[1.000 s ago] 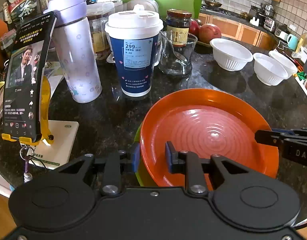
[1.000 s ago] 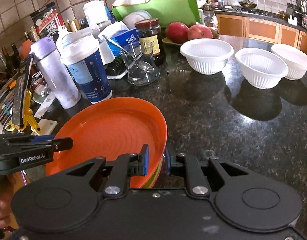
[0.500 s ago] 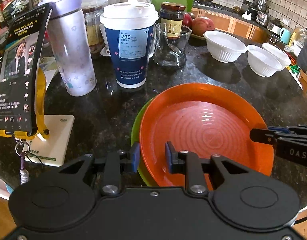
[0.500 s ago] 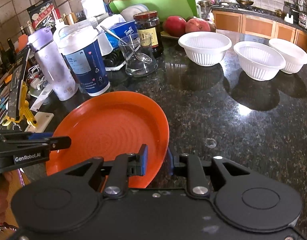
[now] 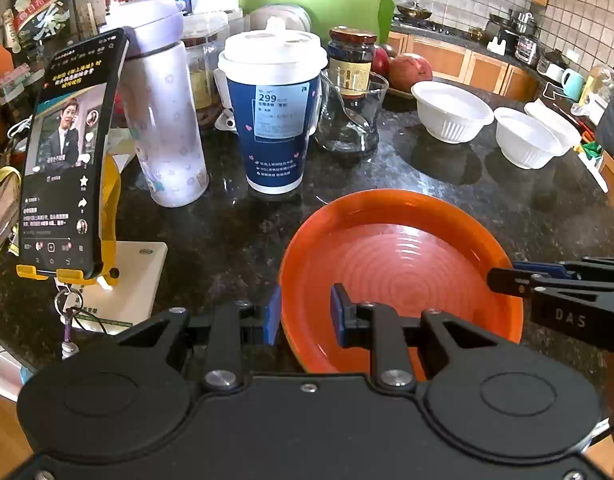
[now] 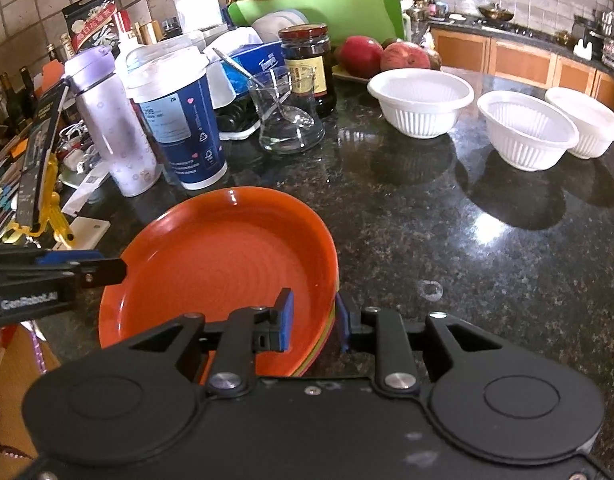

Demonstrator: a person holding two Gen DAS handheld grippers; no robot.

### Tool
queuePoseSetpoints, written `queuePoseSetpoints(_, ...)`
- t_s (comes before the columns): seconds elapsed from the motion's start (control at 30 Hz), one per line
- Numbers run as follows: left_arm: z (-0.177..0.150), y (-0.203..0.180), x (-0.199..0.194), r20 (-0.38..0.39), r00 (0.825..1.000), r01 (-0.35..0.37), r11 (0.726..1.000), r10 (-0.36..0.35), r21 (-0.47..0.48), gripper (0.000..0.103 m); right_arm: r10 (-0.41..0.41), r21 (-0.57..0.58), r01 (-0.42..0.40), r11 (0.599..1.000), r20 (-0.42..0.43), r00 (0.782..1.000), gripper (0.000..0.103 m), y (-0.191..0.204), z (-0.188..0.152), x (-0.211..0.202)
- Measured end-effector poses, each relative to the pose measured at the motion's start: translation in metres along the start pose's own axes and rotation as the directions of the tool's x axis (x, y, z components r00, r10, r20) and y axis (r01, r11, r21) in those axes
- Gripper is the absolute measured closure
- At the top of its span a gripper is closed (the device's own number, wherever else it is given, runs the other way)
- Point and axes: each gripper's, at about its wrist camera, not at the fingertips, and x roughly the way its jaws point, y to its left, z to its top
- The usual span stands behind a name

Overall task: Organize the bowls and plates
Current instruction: 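Open the left tool and pull it back from the orange plate, then move the left tool to the rim of a white ribbed bowl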

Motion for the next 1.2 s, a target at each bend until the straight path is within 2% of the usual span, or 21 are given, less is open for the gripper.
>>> queuePoseSetpoints(0.3, 0.005, -0.008, 0.002, -0.006, 1.000, 0.027, 1.000, -0.027, 0.010, 0.070, 0.016, 0.016, -0.016, 1.000, 0.024, 1.000, 0.077, -0.005, 0.002, -0.010)
queuePoseSetpoints(0.57, 0.015, -0.035, 0.008, -0.003, 0.997, 0.078, 0.994, -0.078, 0.073, 0.070, -0.007, 0.062, 0.003, 0.998, 0.071, 0.997, 0.077, -0.025, 0.000, -0.032)
queuePoseSetpoints(0.9, 0.030, -0.093, 0.019, -0.014, 0.991, 0.135, 0.979, -0.134, 0.153, 0.070, -0.102, 0.165, 0.085, 0.983, 0.098, 0.990, 0.077, -0.090, -0.007, -0.056)
queuePoseSetpoints(1.2, 0.054, -0.160, 0.030, -0.006, 0.988, 0.151, 0.971, -0.152, 0.184, 0.070, -0.152, 0.231, 0.123, 0.965, 0.111, 0.982, 0.077, -0.176, 0.006, -0.075)
